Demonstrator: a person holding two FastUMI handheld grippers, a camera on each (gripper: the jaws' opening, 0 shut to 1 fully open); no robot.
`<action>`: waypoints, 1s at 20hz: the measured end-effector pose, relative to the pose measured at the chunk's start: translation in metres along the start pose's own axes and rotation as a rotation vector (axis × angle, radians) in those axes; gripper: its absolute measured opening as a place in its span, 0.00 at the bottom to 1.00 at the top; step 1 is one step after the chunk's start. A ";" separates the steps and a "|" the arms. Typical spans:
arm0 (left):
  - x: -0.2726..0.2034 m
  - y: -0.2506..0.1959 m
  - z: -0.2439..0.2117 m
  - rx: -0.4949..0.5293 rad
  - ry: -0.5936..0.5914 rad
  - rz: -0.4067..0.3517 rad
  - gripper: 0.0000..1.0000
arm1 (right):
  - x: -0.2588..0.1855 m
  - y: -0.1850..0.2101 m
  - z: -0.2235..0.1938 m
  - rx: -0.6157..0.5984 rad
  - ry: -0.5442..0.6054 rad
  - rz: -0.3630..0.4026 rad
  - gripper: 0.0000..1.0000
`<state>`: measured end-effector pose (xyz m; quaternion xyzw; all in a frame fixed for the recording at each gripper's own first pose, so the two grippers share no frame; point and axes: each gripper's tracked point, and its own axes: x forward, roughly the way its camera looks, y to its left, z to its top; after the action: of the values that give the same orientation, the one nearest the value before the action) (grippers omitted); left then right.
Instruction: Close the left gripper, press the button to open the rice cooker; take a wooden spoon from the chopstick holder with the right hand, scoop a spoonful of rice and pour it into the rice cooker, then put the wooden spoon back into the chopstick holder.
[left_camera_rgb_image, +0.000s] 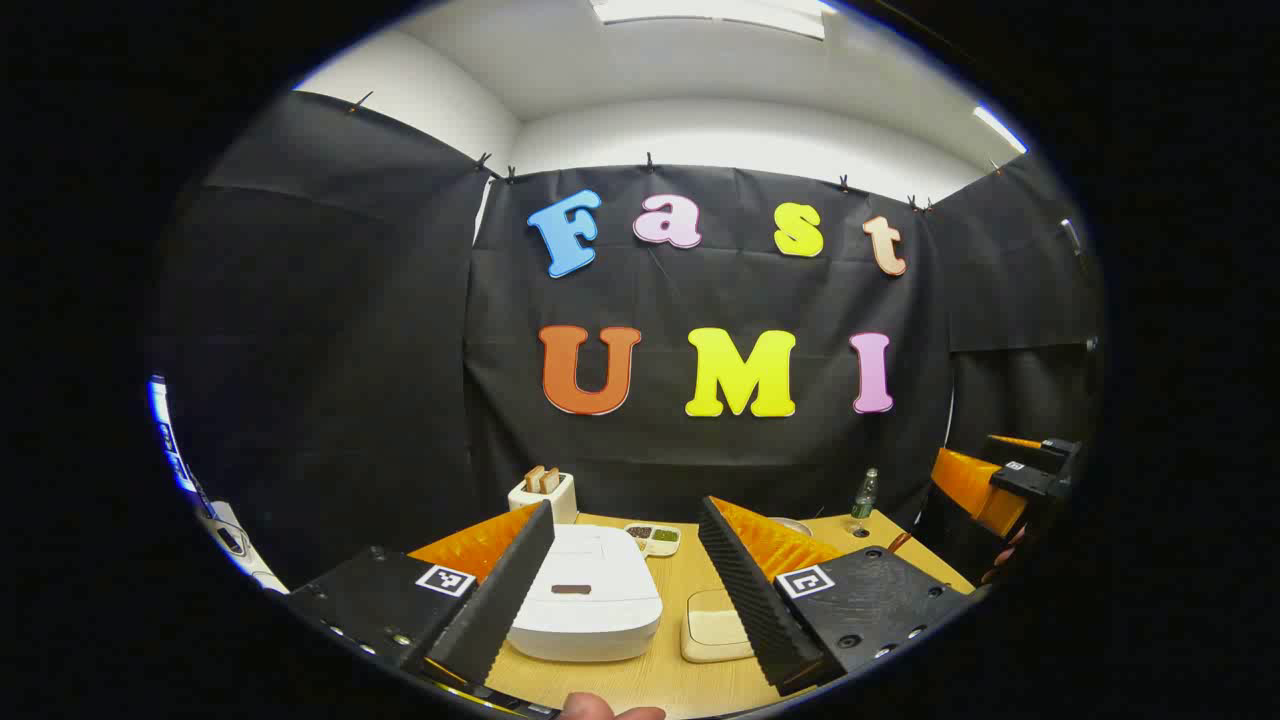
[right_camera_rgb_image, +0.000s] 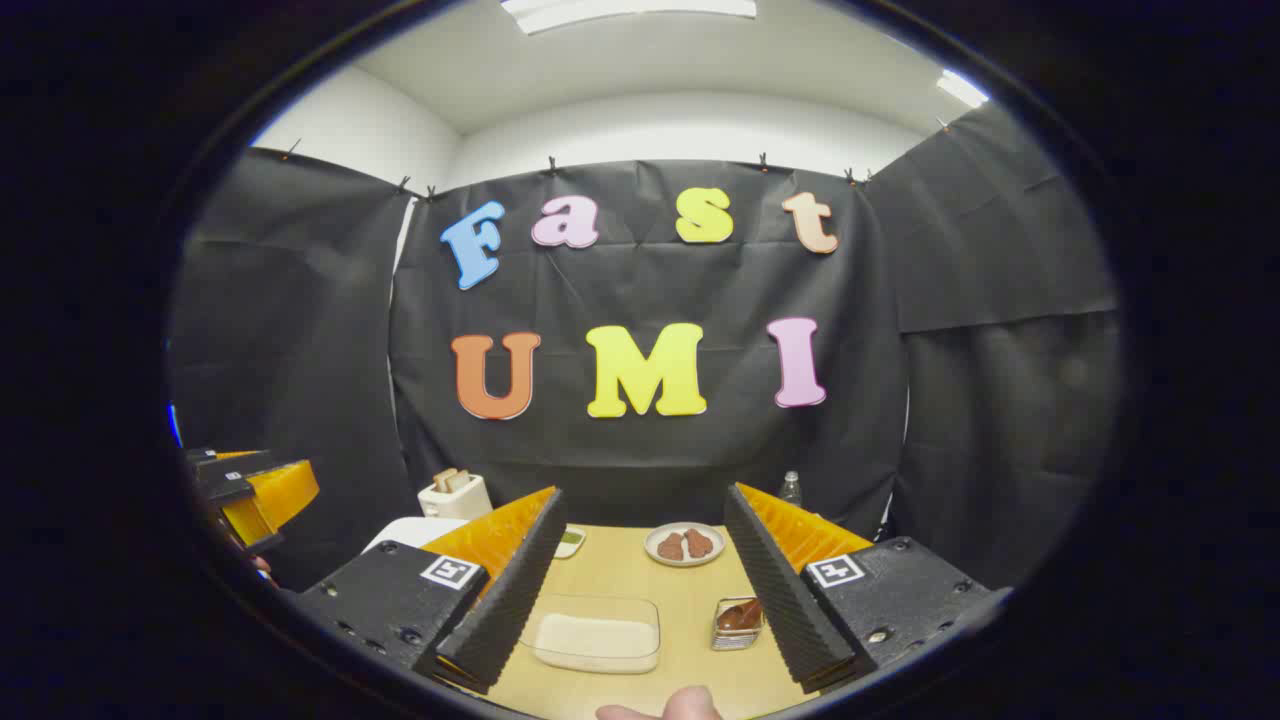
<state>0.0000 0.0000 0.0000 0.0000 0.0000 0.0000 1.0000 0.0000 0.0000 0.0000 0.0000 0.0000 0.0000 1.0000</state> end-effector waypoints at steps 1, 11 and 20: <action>0.000 0.001 0.003 0.002 -0.010 0.000 0.94 | 0.000 -0.001 0.001 0.003 0.003 -0.002 1.00; -0.003 0.012 -0.007 -0.016 0.018 0.020 0.94 | 0.001 0.006 0.008 -0.008 -0.010 -0.006 1.00; -0.001 0.009 -0.006 -0.003 0.019 0.006 0.94 | 0.004 -0.001 -0.003 0.001 0.009 -0.014 1.00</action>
<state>-0.0010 0.0092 -0.0062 -0.0013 0.0093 0.0028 1.0000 0.0038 -0.0005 -0.0034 0.0003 0.0046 -0.0069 1.0000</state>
